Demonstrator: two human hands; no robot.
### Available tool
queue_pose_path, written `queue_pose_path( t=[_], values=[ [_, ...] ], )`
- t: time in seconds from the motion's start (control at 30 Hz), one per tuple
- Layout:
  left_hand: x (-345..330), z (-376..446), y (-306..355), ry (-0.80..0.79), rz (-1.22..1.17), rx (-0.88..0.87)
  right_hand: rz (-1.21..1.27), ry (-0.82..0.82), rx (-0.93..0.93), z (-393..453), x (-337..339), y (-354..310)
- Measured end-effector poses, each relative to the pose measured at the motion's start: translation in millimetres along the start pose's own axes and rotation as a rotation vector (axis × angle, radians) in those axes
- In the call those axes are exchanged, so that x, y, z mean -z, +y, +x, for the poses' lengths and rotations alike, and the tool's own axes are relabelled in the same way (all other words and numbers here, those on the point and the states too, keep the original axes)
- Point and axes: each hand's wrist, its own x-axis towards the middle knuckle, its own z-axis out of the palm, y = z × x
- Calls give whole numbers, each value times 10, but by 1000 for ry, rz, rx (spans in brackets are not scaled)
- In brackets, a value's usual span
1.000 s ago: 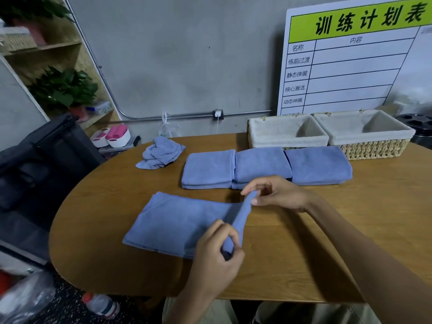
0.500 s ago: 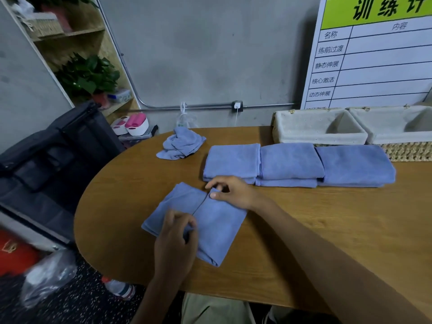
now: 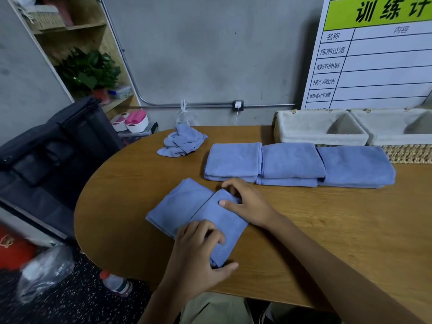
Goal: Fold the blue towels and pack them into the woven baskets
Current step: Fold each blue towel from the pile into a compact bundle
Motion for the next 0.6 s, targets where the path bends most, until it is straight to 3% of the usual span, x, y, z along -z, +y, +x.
queue_pose_path(
  t=[0.2,0.37,0.6],
  values=[
    [78,-16,-127,35,-56,-68,39,100,-153,-508,170,-86],
    [116,-76,-441,-37,-90,-121,38,149,-251,-784,206,-203],
    [146,-64,-434,122,-111,-263,106,17,-16,-766,274,-181]
  ],
)
